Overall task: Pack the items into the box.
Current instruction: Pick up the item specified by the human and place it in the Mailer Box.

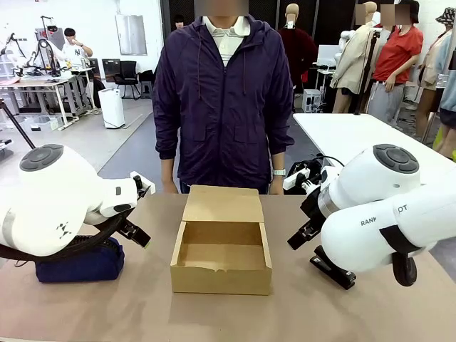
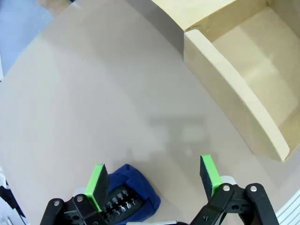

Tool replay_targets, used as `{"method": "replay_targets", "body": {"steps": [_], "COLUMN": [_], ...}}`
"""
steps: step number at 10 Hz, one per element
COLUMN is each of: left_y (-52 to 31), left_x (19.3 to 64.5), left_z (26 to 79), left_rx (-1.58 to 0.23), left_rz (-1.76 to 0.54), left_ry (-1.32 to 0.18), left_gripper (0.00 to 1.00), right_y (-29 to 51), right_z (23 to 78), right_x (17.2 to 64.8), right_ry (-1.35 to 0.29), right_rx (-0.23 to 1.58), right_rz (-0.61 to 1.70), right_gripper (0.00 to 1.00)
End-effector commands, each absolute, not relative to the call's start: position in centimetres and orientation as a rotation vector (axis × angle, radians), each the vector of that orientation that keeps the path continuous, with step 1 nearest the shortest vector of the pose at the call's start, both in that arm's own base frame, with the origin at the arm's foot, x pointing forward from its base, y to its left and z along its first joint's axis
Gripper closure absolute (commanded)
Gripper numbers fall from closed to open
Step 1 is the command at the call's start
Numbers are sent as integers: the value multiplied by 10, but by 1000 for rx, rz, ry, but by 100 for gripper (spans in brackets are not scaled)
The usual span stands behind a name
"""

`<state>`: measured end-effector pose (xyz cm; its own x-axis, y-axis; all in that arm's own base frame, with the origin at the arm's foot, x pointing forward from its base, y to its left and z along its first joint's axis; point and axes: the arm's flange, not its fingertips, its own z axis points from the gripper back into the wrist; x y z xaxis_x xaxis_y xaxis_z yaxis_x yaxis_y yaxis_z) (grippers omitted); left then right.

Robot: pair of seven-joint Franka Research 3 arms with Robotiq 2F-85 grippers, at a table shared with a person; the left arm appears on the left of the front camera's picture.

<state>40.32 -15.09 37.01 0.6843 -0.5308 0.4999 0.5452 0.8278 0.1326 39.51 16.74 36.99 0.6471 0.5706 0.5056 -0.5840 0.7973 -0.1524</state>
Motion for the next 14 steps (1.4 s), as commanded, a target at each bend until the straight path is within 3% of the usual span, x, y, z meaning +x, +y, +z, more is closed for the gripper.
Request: {"method": "replay_targets", "body": {"steps": [1, 4, 6, 8, 10, 12, 14], "left_y": [-151, -151, -144, -116, -50, 63, 164], "left_x": [403, 403, 396, 396, 390, 372, 338], "left_z": [370, 370, 422, 501, 556, 573, 538], "left_rx": [-28, -28, -207, -446, -764, -978, -1133], "left_rz": [-603, -603, -789, -578, -562, -257, 67], "left_ry": [-552, -551, -495, -459, -366, -501, -623], "left_gripper": [0, 0, 0, 0, 0, 0, 0], "right_y": [167, 167, 160, 132, 87, -9, -93], "right_z": [370, 370, 419, 486, 537, 563, 532], "right_x": [395, 395, 392, 379, 351, 305, 247], "right_ry": [-567, -566, -449, -437, -408, -581, -791], "right_rx": [26, 25, 162, 317, 615, 862, 1018], "right_rz": [656, 657, 616, 443, 387, 158, -142], "right_gripper": [0, 0, 0, 0, 0, 0, 0]}}
